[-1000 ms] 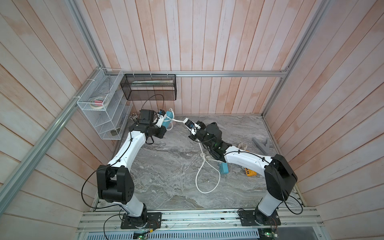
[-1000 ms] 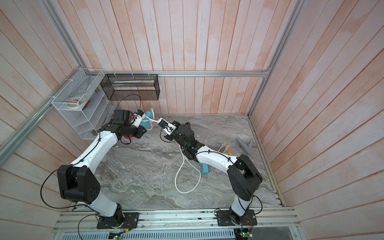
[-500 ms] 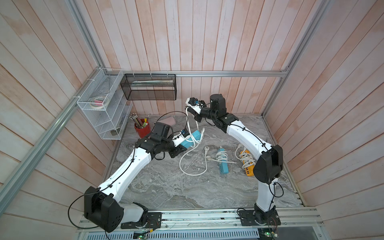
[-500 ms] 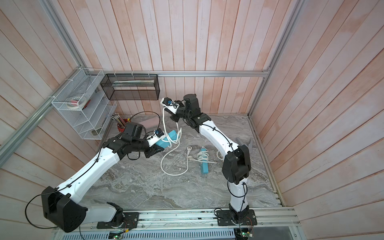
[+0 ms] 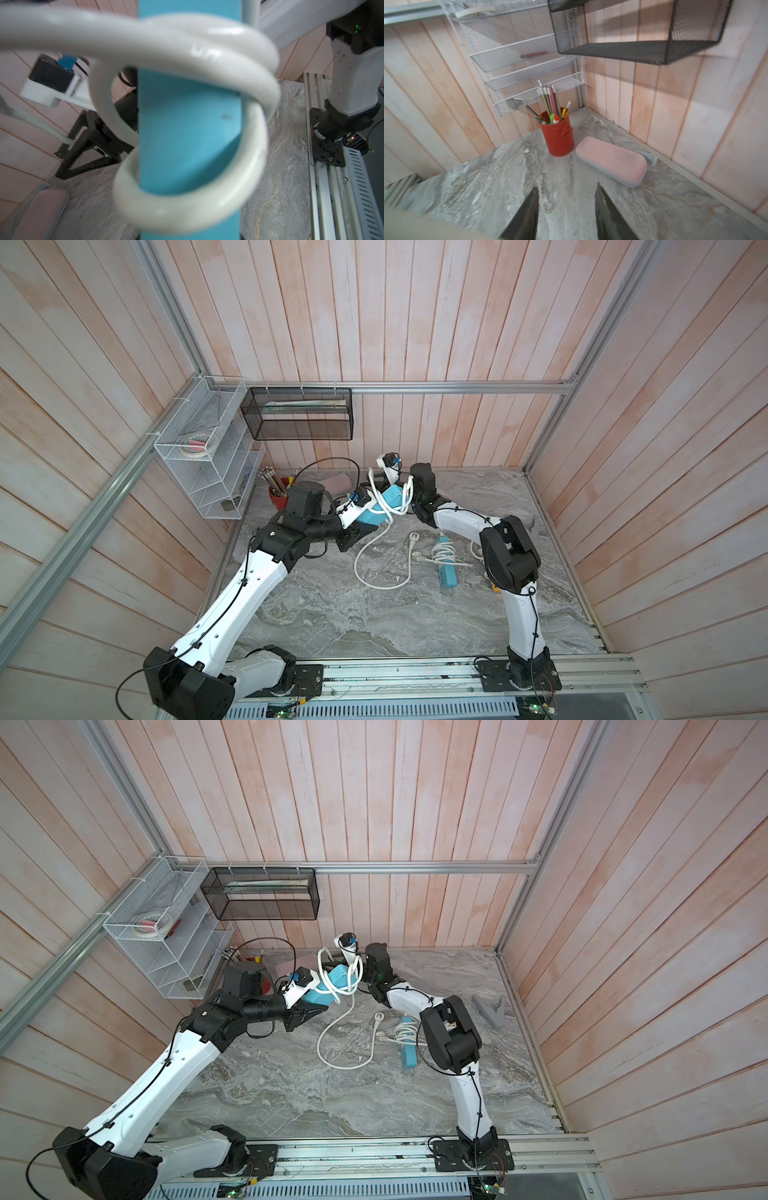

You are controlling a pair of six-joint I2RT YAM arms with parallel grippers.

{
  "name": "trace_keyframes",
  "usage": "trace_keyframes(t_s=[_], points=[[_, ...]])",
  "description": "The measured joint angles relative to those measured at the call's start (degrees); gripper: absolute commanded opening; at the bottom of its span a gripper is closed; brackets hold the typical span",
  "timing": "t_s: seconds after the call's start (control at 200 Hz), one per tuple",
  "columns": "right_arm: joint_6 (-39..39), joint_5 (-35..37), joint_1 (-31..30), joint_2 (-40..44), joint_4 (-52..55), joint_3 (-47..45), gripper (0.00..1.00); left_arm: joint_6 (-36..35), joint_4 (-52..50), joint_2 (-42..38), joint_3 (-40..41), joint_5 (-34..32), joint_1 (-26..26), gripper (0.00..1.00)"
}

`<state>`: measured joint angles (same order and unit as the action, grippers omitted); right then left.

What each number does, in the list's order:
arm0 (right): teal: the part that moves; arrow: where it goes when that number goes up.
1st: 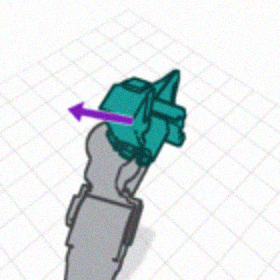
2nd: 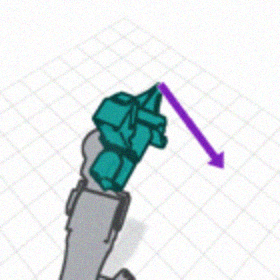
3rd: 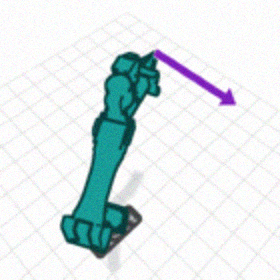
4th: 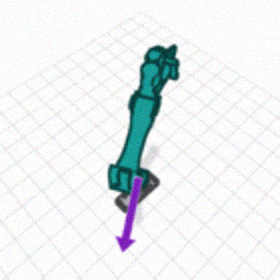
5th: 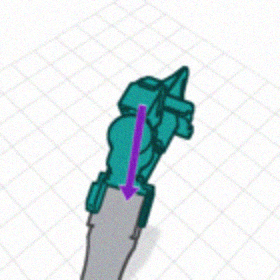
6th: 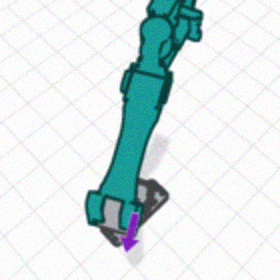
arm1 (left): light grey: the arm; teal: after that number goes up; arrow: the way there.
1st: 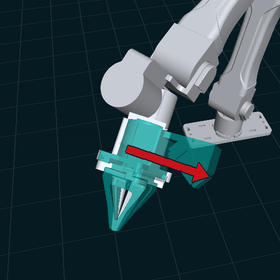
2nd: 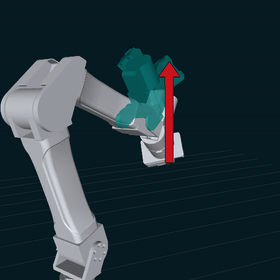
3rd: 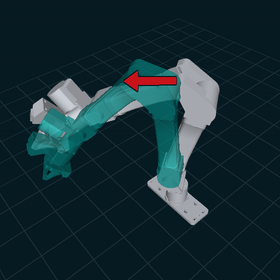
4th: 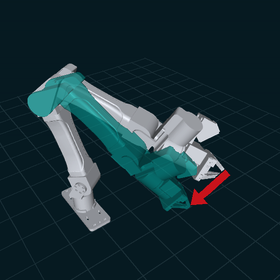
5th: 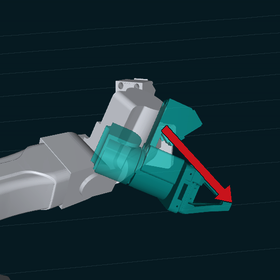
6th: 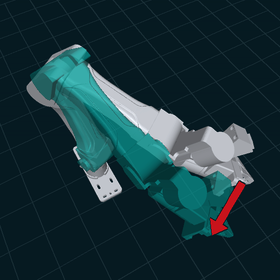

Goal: Wrap the cord around the power strip
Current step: Wrap the power cord around the power strip.

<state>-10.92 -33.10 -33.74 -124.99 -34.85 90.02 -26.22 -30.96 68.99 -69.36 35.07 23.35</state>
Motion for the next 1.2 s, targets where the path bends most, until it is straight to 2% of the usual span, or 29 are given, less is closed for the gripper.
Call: trace_keyframes(t_s=[0.12, 0.27, 0.3, 0.41, 0.48, 0.51, 0.67, 0.795, 0.95, 1.09, 1.2], points=[[-3.78, 7.65, -1.70, -1.14, -5.27, -5.64, 0.54, 1.79, 0.44, 0.07, -0.04, -1.16, -0.48, 0.00], [-4.57, 15.06, -3.23, -1.14, -7.43, -10.10, 0.53, 4.57, 0.92, 0.11, -0.83, -2.58, -1.86, 0.00], [-4.57, 16.15, -3.37, -1.14, -7.65, -10.49, 0.49, 5.29, 1.16, 0.11, -1.16, -2.82, -2.34, 0.00], [-5.31, 18.29, -3.67, -1.16, -8.98, -11.21, 0.15, 8.39, 3.28, 0.24, -1.77, -4.39, -4.46, 0.00], [-5.55, 19.34, -4.13, -1.25, -9.86, -11.26, 0.03, 10.75, 5.01, 0.79, -1.88, -5.53, -6.73, 0.00], [-5.57, 19.85, -4.46, -1.25, -10.19, -11.39, 0.00, 11.67, 5.60, 1.20, -1.95, -5.64, -7.98, 0.00], [-3.78, 23.06, -7.04, -0.07, -11.63, -16.17, 0.00, 14.05, 5.46, 4.98, -4.35, -7.52, -14.10, 0.00], [2.32, 26.60, -8.46, 2.56, -9.86, -20.15, 0.00, 15.54, 4.74, 7.23, -5.53, -10.14, -18.43, 0.00], [17.11, 33.27, -12.70, 7.91, -8.26, -21.97, 0.00, 16.50, 4.48, 10.23, -5.73, -17.55, -22.77, 0.00], [28.76, 35.10, -17.73, 14.80, -6.19, -24.00, 0.00, 14.78, 3.65, 13.86, -6.49, -23.89, -22.67, 0.00], [35.30, 34.69, -18.71, 20.22, -2.97, -23.76, 0.00, 12.20, 1.90, 15.80, -6.38, -27.17, -20.26, 0.00]])
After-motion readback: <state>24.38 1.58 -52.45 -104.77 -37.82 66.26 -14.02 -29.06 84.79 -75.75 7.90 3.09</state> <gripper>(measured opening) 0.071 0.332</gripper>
